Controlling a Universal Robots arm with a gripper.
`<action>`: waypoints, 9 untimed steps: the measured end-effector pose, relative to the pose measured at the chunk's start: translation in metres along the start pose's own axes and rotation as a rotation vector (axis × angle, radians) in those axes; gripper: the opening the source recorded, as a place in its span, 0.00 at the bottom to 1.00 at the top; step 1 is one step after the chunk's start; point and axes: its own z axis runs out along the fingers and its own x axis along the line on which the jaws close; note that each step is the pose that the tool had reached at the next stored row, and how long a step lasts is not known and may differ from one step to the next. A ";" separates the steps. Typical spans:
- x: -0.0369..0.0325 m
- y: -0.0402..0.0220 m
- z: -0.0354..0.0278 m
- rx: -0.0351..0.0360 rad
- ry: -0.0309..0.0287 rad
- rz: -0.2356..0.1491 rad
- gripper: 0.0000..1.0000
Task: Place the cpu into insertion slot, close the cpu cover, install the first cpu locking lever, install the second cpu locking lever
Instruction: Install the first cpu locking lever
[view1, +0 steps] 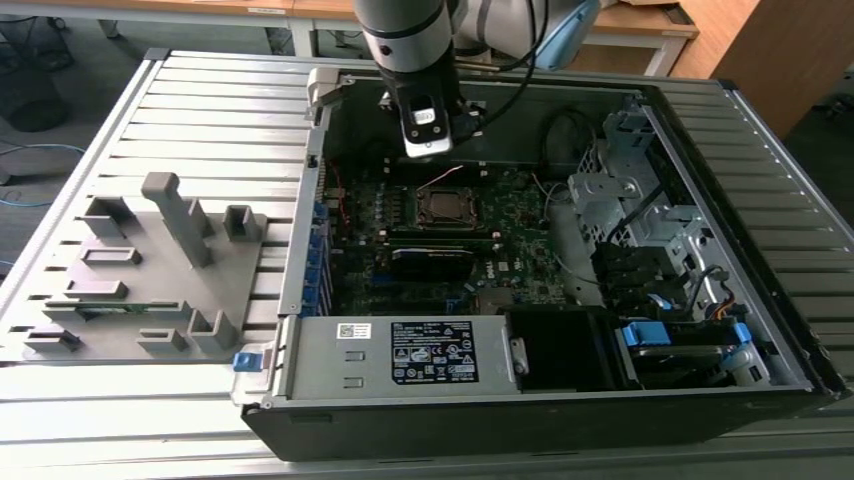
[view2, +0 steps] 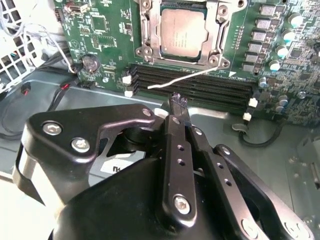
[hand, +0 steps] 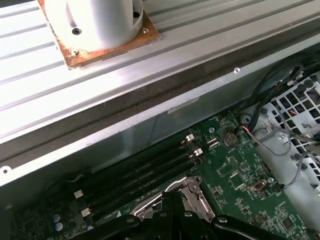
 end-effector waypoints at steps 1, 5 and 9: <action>0.0000 -0.0002 0.0006 0.0009 -0.0004 0.000 0.10; 0.0021 0.0030 0.0020 0.0029 -0.0013 -0.001 0.10; 0.0005 0.0048 0.0043 0.0031 -0.0015 -0.001 0.10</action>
